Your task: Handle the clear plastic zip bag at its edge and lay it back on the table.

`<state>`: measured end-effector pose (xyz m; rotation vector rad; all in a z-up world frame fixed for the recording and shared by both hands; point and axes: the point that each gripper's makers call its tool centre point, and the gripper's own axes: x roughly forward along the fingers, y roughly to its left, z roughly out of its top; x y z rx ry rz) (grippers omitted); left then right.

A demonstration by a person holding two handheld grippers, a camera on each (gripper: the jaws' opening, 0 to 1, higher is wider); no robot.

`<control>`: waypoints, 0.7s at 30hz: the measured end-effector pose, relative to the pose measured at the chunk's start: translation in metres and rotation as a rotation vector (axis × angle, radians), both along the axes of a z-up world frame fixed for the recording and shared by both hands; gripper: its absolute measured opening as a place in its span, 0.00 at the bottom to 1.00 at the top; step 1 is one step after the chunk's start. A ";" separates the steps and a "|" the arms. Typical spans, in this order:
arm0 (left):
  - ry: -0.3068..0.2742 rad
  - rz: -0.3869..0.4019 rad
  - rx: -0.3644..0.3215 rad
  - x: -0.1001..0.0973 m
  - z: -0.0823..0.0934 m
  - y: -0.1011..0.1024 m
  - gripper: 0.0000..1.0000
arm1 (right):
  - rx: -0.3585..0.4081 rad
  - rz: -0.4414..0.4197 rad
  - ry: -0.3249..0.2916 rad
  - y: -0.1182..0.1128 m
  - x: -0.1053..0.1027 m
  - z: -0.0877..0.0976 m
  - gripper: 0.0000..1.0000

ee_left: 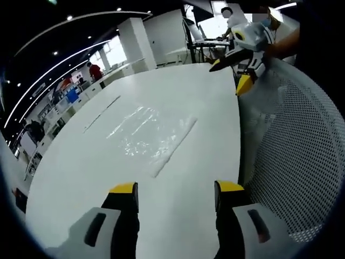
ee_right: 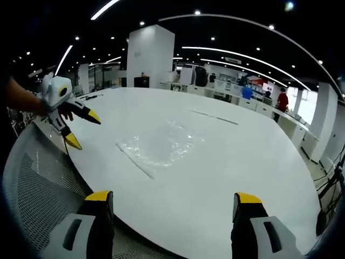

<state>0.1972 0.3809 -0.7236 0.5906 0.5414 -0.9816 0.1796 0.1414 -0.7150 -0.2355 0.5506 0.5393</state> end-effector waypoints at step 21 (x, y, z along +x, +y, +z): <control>-0.036 -0.145 0.133 0.025 -0.013 -0.013 0.34 | -0.021 0.023 0.021 0.003 -0.003 -0.003 0.83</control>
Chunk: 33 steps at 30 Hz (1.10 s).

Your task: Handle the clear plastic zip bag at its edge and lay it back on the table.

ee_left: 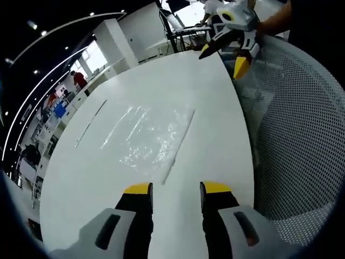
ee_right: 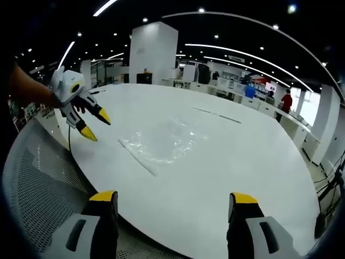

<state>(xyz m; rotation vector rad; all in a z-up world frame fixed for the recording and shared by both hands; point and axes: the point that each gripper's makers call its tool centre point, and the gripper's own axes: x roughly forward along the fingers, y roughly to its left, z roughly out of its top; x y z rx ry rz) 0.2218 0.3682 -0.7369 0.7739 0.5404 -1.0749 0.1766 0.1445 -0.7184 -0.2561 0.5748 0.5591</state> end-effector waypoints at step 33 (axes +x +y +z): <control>-0.031 -0.166 0.147 0.036 -0.020 -0.008 0.20 | -0.011 0.071 0.013 0.009 -0.005 -0.004 0.67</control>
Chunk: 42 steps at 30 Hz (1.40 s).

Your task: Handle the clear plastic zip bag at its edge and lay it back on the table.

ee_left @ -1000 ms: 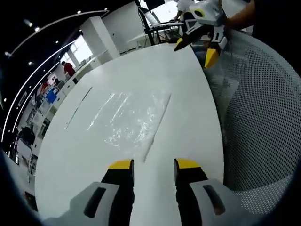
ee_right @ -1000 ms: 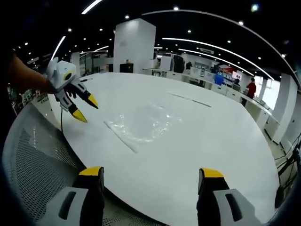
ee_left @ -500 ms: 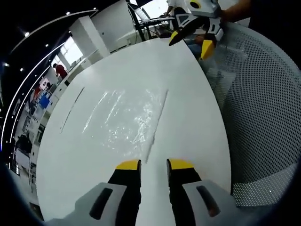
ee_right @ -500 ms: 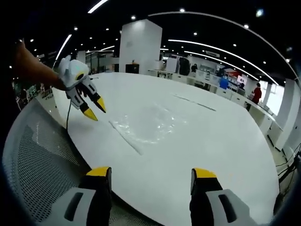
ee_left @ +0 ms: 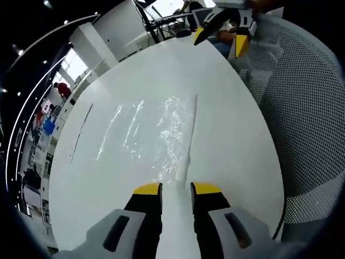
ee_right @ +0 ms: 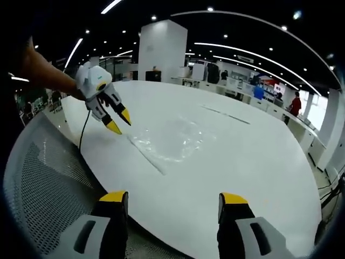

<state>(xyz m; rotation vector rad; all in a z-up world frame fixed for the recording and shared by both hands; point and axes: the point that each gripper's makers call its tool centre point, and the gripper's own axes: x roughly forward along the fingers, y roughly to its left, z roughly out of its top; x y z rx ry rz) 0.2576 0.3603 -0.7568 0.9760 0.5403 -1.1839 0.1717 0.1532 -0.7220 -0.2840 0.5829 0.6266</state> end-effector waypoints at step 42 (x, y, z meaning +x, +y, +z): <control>0.250 -0.112 0.061 0.002 -0.021 -0.020 0.05 | -0.020 -0.017 -0.008 -0.001 0.003 0.000 0.66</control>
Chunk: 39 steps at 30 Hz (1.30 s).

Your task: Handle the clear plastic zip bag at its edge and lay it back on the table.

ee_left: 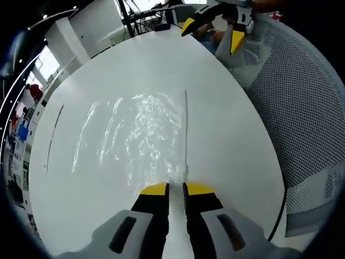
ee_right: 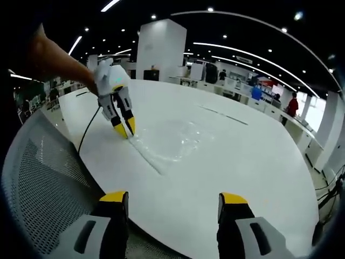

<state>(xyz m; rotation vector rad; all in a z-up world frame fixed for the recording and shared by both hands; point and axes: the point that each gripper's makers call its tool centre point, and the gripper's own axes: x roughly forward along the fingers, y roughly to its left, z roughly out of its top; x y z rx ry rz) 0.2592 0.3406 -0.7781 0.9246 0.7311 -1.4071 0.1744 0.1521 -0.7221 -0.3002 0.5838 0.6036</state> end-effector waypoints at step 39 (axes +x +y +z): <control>-0.023 0.053 -0.018 -0.013 0.020 -0.002 0.00 | -0.116 0.135 -0.016 0.015 -0.008 0.012 0.67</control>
